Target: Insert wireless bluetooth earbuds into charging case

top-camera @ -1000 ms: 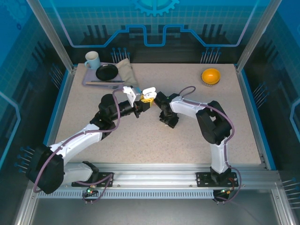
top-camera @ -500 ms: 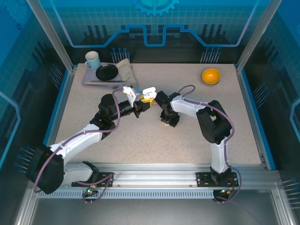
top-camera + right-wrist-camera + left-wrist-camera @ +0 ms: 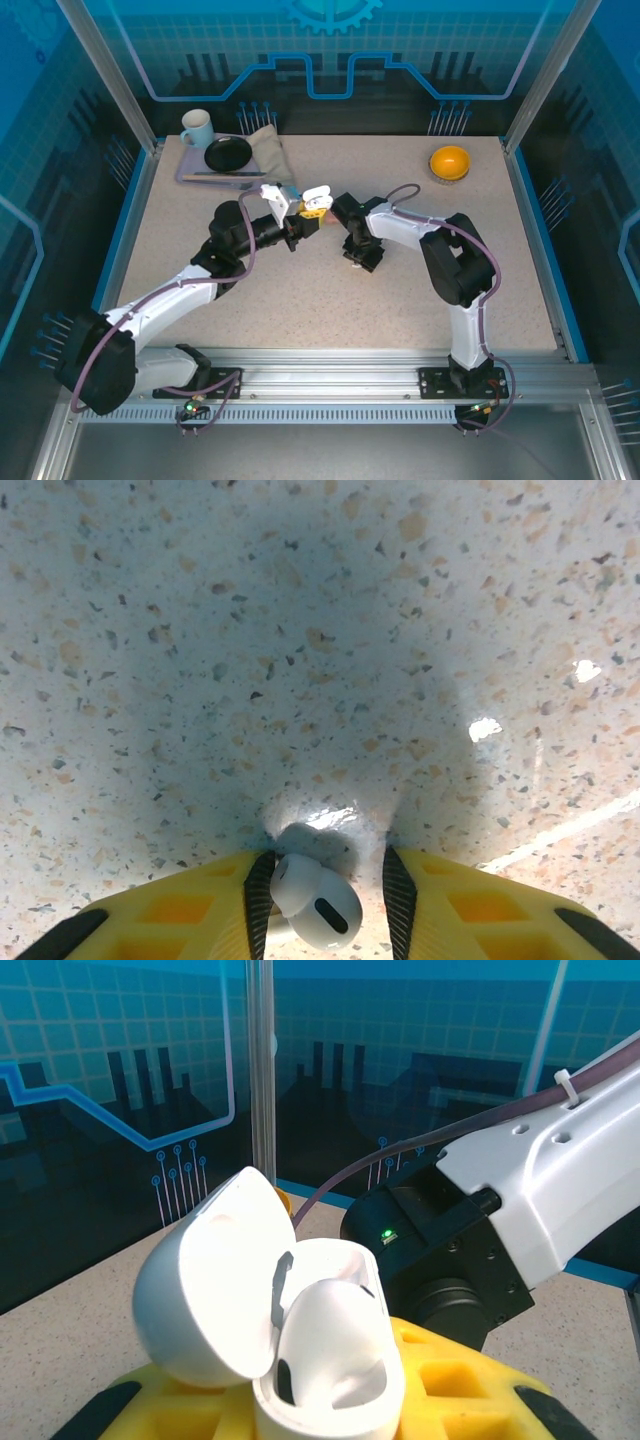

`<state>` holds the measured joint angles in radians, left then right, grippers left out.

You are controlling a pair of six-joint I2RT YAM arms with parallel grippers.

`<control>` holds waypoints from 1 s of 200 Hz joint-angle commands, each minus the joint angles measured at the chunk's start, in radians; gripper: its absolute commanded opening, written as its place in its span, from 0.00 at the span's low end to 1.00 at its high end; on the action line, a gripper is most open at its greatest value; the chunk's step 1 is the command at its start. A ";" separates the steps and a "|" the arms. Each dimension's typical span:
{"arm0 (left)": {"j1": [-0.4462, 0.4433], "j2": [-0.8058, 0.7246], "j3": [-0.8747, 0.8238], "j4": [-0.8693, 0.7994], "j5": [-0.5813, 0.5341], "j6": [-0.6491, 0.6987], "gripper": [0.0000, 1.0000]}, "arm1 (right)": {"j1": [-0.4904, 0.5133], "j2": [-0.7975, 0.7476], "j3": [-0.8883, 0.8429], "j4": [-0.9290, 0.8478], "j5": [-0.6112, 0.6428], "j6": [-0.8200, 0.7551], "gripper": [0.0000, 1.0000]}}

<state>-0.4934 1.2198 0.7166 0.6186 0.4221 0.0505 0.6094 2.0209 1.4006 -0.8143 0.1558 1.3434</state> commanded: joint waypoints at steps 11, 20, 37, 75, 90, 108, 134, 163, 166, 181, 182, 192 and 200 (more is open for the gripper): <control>0.008 -0.030 -0.014 0.034 -0.016 -0.009 0.00 | -0.004 0.047 -0.005 -0.011 -0.047 0.040 0.34; 0.008 -0.032 -0.016 0.033 -0.017 -0.009 0.00 | -0.004 0.047 -0.001 -0.012 -0.048 0.041 0.32; 0.009 -0.033 -0.019 0.034 -0.019 -0.007 0.00 | -0.006 0.049 0.005 -0.014 -0.047 0.042 0.30; 0.008 -0.037 -0.021 0.037 -0.020 -0.007 0.00 | -0.007 0.052 0.007 -0.017 -0.046 0.045 0.28; 0.007 -0.038 -0.023 0.038 -0.021 -0.009 0.00 | -0.007 0.052 0.006 -0.015 -0.048 0.043 0.26; 0.009 -0.040 -0.023 0.038 -0.022 -0.006 0.00 | -0.010 0.048 0.007 -0.011 -0.040 0.019 0.23; 0.010 -0.045 -0.023 0.035 -0.025 -0.006 0.00 | -0.011 0.044 0.045 -0.016 -0.006 -0.098 0.21; 0.011 -0.048 -0.024 0.034 -0.026 -0.006 0.00 | -0.011 0.020 0.062 0.016 0.042 -0.283 0.20; 0.012 -0.049 -0.025 0.034 -0.026 -0.006 0.00 | -0.011 0.017 0.063 0.019 0.047 -0.303 0.20; 0.014 -0.054 -0.023 0.027 -0.026 -0.003 0.00 | -0.011 0.000 0.063 0.051 0.059 -0.452 0.20; 0.013 -0.056 -0.024 0.026 -0.025 -0.003 0.00 | -0.011 0.000 0.063 0.053 0.060 -0.462 0.20; 0.015 -0.061 -0.023 0.022 -0.024 -0.003 0.00 | -0.011 -0.007 0.071 0.059 0.073 -0.566 0.20; 0.017 -0.063 -0.025 0.021 -0.025 -0.002 0.00 | -0.011 -0.010 0.072 0.070 0.075 -0.661 0.21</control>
<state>-0.4915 1.1931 0.7033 0.6182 0.4107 0.0509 0.6075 2.0350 1.4433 -0.7761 0.1867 0.9939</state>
